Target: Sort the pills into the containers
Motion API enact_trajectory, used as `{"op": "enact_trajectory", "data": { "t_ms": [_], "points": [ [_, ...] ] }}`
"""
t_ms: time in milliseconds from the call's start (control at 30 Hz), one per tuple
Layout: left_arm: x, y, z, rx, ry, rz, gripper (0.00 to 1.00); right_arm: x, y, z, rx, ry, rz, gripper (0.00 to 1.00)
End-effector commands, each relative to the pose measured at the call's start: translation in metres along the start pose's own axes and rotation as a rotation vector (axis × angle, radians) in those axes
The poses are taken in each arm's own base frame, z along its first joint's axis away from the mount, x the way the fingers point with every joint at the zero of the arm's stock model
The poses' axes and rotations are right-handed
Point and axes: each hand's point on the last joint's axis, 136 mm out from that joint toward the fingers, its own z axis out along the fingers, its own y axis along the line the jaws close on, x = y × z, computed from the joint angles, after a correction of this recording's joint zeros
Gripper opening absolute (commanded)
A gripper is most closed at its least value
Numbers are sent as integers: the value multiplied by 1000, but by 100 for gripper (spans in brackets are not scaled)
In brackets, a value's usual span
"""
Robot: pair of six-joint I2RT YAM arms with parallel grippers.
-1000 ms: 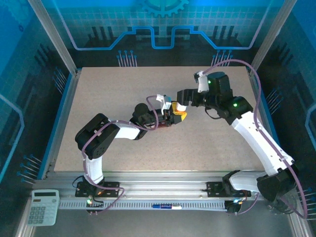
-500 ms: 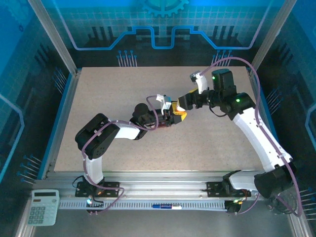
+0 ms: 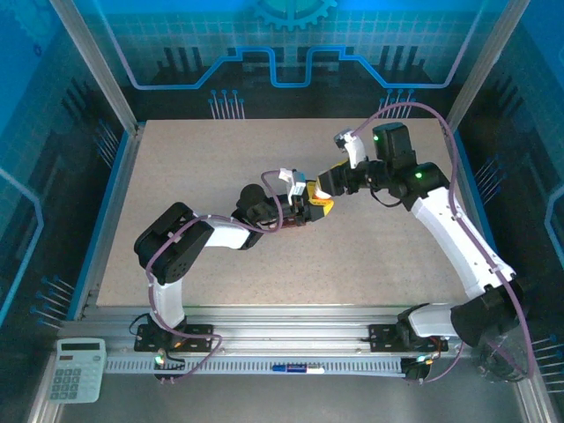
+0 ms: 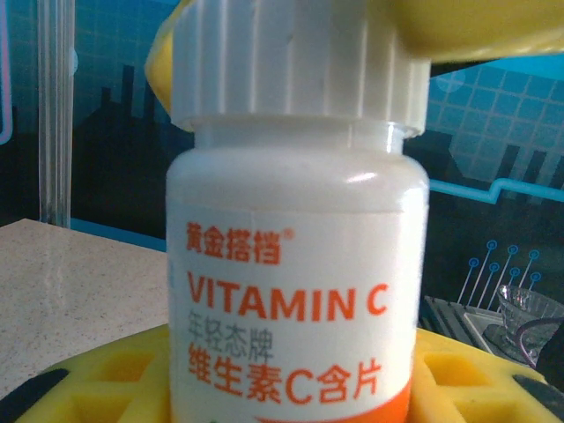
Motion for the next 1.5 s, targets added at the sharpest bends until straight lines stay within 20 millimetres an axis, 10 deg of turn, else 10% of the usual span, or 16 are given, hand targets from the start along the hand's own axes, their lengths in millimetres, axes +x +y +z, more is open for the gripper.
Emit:
{"op": "enact_trajectory", "data": {
  "t_ms": [0, 733, 933, 1133, 1467],
  "points": [
    [-25, -8, 4, 32, -64, 55, 0, 0, -2, 1, -11, 7, 19, 51],
    [-25, -6, 6, 32, -65, 48, 0, 47, -14, 21, 344, 4, 337, 37],
    [-24, -6, 6, 33, -65, 48, 0, 27, -9, 11, 317, -22, 306, 44],
    [-23, -7, 5, 32, -62, 46, 0, -12, 13, -13, 198, -71, 207, 76],
    [-23, -8, 4, 34, -61, 46, 0, -23, 21, -24, 17, -81, -4, 80]
  ]
}}
